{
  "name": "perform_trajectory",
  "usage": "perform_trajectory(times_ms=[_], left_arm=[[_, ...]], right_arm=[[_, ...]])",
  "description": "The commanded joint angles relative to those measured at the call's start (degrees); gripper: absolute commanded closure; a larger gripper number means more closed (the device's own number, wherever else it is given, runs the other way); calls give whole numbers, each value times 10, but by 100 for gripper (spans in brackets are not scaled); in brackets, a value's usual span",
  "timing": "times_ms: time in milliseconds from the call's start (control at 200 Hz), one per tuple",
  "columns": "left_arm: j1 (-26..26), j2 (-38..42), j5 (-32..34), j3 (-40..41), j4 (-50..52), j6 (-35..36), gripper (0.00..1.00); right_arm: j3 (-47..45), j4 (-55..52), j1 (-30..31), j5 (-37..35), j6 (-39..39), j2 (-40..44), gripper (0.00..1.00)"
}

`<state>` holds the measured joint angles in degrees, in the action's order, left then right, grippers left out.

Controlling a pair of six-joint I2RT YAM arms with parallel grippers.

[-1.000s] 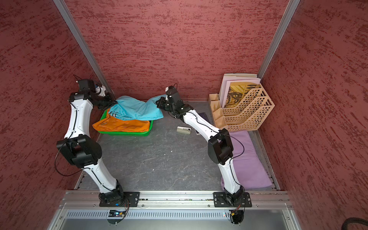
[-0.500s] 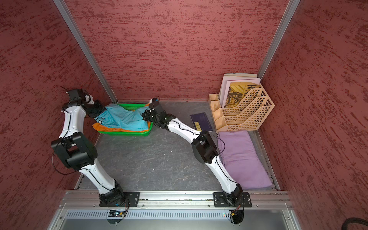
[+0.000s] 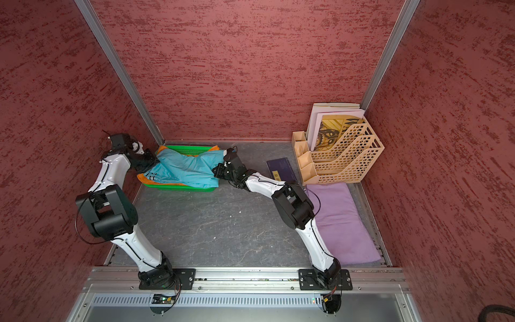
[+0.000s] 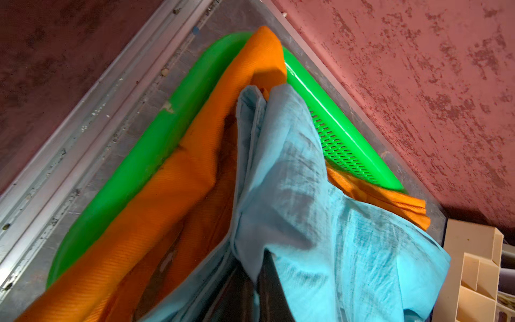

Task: Put the folded long pants in the basket
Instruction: Adjust the basket at the center of the board, then place the long pant in the basket.

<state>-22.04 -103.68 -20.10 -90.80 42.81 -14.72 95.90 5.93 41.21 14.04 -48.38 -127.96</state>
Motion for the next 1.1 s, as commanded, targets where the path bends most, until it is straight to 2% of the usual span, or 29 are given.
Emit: perform_trajectory(times_ms=[0,125,215,361,561,666,801,917,1097], left_arm=[[44,60,-17,32,-2,4,100],[95,132,-50,95,1,-21,100],[107,173,-86,123,0,-48,100],[101,180,-137,78,37,-44,100],[96,178,-176,34,-21,-24,100],[87,189,-168,49,-43,-26,100],[88,205,-131,151,-85,-25,100],[83,147,-90,184,-63,-25,100],[88,86,-34,167,-7,-24,100]], right_arm=[[-90,-59,-41,0,28,55,100],[-175,-65,-81,20,57,144,100],[-186,-89,-111,62,84,186,100],[-121,-147,-121,109,156,217,100],[4,-170,-123,93,160,197,100],[38,-159,-123,78,158,169,100],[64,-181,-124,90,154,104,100],[30,-158,-124,93,140,64,100],[-21,-141,-125,84,138,49,100]])
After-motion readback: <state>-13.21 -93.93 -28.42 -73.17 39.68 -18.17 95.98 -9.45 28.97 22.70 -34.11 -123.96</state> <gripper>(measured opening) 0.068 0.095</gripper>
